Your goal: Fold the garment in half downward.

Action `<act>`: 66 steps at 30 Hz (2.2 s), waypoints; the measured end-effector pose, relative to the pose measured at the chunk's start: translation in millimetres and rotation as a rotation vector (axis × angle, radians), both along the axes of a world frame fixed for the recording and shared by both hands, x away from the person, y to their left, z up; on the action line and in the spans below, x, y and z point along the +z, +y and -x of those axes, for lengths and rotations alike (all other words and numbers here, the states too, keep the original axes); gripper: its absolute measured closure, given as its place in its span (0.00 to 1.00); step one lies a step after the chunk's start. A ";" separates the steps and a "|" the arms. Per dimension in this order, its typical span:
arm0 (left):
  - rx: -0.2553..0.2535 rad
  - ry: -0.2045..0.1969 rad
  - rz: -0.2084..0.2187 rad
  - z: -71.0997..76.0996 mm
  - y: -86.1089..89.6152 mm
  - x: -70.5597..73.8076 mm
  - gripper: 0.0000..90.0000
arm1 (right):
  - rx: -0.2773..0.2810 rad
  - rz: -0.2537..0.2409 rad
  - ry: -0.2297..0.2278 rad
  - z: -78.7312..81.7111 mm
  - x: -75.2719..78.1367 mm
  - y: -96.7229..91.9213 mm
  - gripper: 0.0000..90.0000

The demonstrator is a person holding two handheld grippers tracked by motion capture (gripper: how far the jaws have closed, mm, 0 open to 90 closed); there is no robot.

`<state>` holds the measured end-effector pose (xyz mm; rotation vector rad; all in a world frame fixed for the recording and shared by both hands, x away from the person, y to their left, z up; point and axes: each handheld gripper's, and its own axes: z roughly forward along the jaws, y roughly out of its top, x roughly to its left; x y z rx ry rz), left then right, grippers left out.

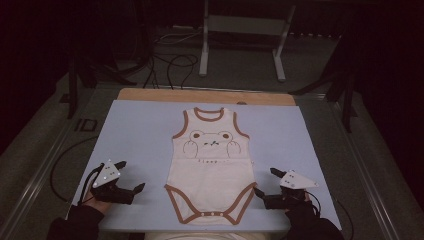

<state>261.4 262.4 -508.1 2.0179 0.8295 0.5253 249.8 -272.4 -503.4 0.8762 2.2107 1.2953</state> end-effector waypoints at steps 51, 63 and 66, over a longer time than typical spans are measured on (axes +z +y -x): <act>-0.133 0.054 0.004 -15.4 -23.5 44.6 0.00 | -0.074 -0.016 -0.029 -10.5 71.0 -7.0 0.10; -0.188 0.087 -0.045 -37.1 -41.3 63.3 0.00 | -0.048 0.003 -0.064 -30.1 99.6 5.9 0.10; -0.195 0.087 -0.052 -42.8 -46.3 67.6 0.00 | -0.034 0.011 -0.088 -34.7 106.2 11.5 0.10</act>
